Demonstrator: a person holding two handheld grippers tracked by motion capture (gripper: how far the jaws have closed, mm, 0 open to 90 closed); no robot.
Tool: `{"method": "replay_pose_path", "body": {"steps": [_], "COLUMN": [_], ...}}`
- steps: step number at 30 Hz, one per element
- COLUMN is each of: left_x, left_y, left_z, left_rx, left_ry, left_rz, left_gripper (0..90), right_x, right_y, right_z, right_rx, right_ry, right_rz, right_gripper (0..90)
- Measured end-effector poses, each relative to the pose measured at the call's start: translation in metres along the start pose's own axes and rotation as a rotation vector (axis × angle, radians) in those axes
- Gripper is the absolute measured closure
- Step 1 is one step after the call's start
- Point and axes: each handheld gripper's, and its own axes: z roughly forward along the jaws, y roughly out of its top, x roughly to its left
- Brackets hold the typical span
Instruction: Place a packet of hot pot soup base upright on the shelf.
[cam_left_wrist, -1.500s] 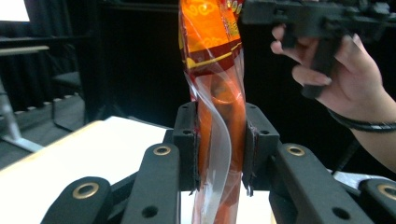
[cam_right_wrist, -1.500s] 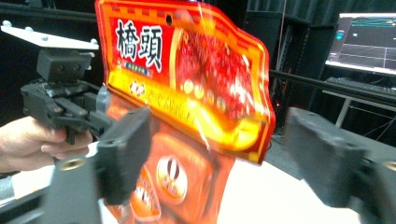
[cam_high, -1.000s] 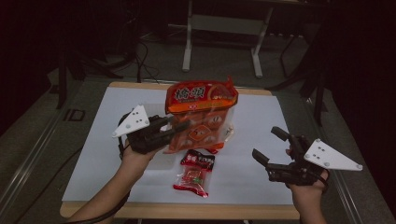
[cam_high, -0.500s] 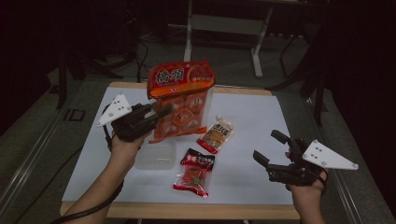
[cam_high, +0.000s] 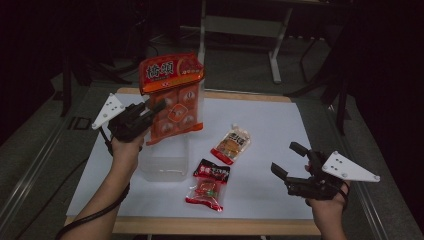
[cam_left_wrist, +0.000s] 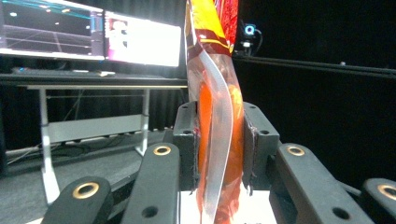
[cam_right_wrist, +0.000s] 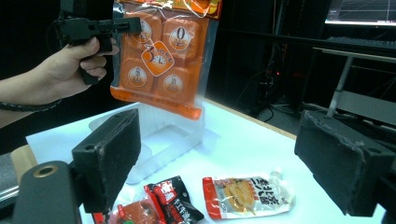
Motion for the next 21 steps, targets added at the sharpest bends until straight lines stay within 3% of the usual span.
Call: {"method": "replay_pose_path", "body": {"steps": [16,21], "left_x": [0.027,0.031], "left_y": [-0.031,-0.038], "left_z": [0.003,0.006], "left_rx": [-0.005,0.009], "left_ry": [0.118,0.153], "left_rz": [-0.045,-0.038], "left_gripper": [71.8,71.9], "right_x": [0.001,0.001], "right_y": [-0.005,-0.006], "right_z": [0.004,0.005], "right_rx": [0.015,0.019], "right_ry": [0.013,0.018], "right_rz": [-0.010,-0.012], "right_gripper": [14.3,14.3]}}
